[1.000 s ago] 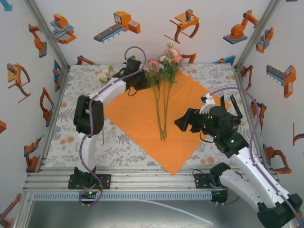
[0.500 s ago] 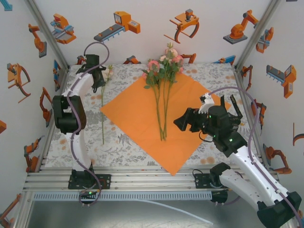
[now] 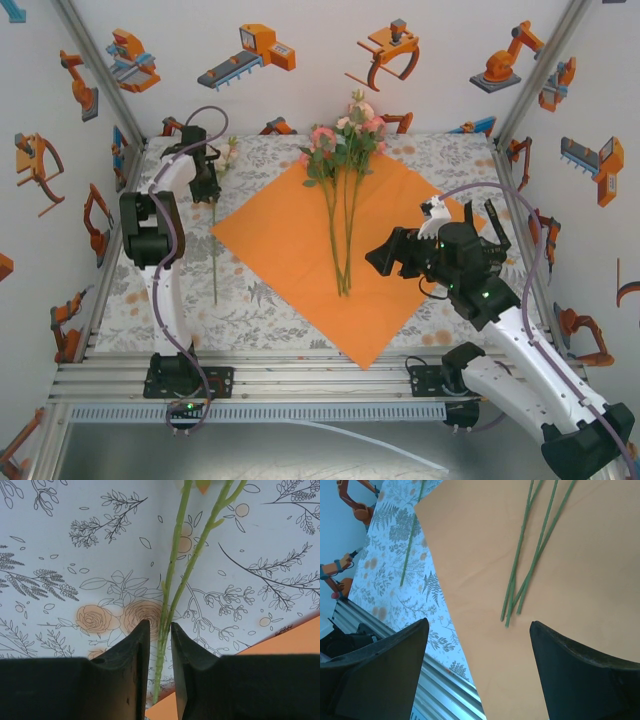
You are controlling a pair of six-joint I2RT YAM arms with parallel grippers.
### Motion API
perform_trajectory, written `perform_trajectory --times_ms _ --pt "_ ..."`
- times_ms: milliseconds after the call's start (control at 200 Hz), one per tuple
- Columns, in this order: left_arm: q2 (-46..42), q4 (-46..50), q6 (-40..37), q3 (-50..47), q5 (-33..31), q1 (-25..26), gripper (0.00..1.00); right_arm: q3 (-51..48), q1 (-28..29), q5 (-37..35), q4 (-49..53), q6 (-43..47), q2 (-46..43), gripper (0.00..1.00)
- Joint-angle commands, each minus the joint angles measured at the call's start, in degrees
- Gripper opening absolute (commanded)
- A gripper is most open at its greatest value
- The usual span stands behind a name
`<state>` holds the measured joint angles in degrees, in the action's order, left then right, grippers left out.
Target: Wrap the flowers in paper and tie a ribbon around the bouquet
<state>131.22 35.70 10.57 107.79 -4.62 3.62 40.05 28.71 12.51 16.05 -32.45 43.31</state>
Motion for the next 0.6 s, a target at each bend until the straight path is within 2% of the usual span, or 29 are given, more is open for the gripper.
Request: perform_trajectory --times_ms 0,245,370,411,596 --pt "3.0 5.1 -1.9 2.9 1.8 -0.5 0.26 0.6 0.4 -0.1 -0.5 0.6 -0.1 0.74" --pt "6.2 7.9 -3.2 5.8 2.2 -1.0 0.18 0.7 0.4 -0.5 0.1 0.5 -0.9 0.74" --pt "5.4 7.9 -3.7 5.7 2.2 -1.2 0.04 1.2 0.4 0.3 -0.4 -0.2 -0.7 0.74" --pt "4.7 7.7 -4.1 5.7 2.2 -1.2 0.0 1.5 0.4 1.3 -0.9 -0.6 -0.5 0.74" --pt "-3.4 5.6 -5.9 4.0 3.2 -1.1 0.0 1.3 0.5 10.0 -8.4 -3.4 1.6 0.74"
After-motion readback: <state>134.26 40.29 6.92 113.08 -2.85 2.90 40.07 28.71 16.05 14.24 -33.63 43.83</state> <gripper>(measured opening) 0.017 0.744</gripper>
